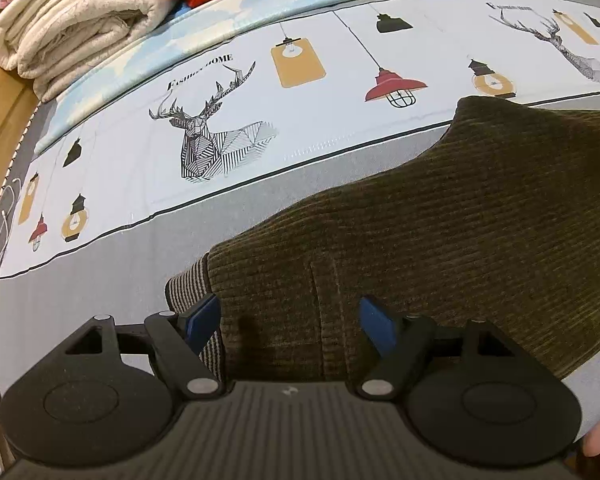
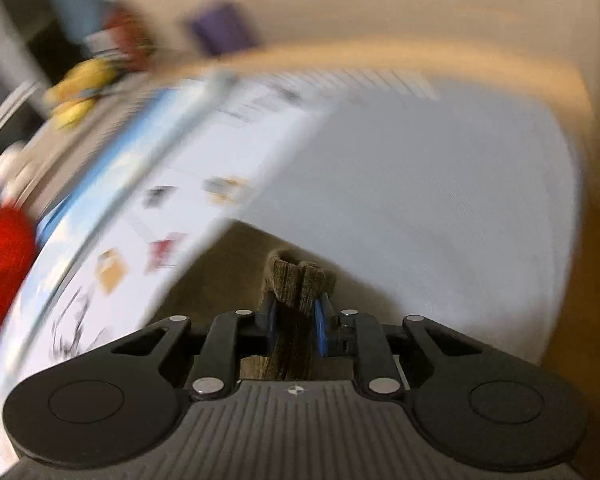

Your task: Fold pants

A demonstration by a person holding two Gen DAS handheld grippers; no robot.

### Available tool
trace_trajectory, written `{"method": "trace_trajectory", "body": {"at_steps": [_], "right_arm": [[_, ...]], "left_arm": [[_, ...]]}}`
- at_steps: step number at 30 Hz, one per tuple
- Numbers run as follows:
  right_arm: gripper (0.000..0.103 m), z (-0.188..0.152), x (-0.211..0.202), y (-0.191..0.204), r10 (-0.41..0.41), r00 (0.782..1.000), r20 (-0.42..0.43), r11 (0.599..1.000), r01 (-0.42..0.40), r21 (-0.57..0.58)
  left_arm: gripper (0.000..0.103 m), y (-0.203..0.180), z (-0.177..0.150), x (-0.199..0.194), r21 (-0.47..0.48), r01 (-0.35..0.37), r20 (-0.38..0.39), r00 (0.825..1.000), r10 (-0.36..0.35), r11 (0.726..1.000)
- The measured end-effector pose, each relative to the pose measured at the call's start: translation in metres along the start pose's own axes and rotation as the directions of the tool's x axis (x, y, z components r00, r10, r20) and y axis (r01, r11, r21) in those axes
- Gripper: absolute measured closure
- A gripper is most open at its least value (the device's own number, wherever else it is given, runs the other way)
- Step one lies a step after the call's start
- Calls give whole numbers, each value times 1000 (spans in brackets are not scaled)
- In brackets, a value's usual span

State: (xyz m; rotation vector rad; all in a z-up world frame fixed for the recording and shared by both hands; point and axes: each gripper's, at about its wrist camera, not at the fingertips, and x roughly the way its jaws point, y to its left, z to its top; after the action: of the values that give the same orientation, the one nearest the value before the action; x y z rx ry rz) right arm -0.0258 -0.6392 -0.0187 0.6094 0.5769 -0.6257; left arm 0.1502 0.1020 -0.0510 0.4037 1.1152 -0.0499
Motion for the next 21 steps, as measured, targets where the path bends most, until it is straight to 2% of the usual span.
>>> {"method": "trace_trajectory", "body": {"at_steps": [2, 3, 6, 8, 10, 13, 14, 15, 16, 17, 18, 19, 20, 21], "right_arm": [[84, -8, -26, 50, 67, 994, 90, 981, -49, -190], [84, -17, -40, 77, 114, 985, 128, 957, -74, -281], [84, -60, -79, 152, 274, 947, 166, 854, -160, -496], [84, -104, -104, 200, 396, 906, 153, 739, -215, -639], [84, -152, -125, 239, 511, 855, 81, 597, -286, -750], [84, -236, -138, 282, 615, 780, -120, 318, -384, -867], [83, -266, -137, 291, 612, 764, -204, 224, -416, -881], [83, -298, -130, 299, 573, 757, -314, 116, -455, -883], [83, -322, -121, 305, 514, 760, -396, 35, -480, -876], [80, -350, -110, 307, 432, 778, -456, -42, -488, -872], [78, -370, -100, 306, 348, 798, -493, -86, -496, -864], [73, -380, -95, 304, 302, 801, -517, -97, -514, -853], [70, -385, -97, 303, 307, 808, -502, -97, -498, -862], [68, -383, -103, 304, 324, 806, -496, -108, -489, -865]], "left_arm": [[22, 0, 1, -1, -1, -1, 4, 1000, 1, 1000], [22, 0, 1, -2, -2, -1, 6, 1000, 1, 1000], [22, 0, 0, -4, -7, 3, 14, 1000, -3, 1000], [22, 0, -1, -5, -5, 4, 14, 1000, -4, 1000], [22, 0, -2, -6, -2, 3, 16, 1000, -3, 1000], [22, 3, -5, -6, -8, 6, 14, 1000, -6, 1000], [22, 5, -6, -5, -10, 5, 12, 1000, -4, 1000], [22, 7, -7, -5, -14, 3, 10, 1000, -3, 1000], [22, 9, -8, -5, -21, 5, 9, 1000, -5, 1000], [22, 11, -9, -5, -29, 8, 8, 1000, -8, 1000], [22, 13, -10, -5, -37, 12, 5, 1000, -11, 999], [22, 15, -11, -5, -41, 15, 4, 1000, -15, 999], [22, 16, -12, -6, -41, 16, 5, 1000, -16, 999], [22, 17, -12, -7, -39, 19, 10, 1000, -18, 999]]}}
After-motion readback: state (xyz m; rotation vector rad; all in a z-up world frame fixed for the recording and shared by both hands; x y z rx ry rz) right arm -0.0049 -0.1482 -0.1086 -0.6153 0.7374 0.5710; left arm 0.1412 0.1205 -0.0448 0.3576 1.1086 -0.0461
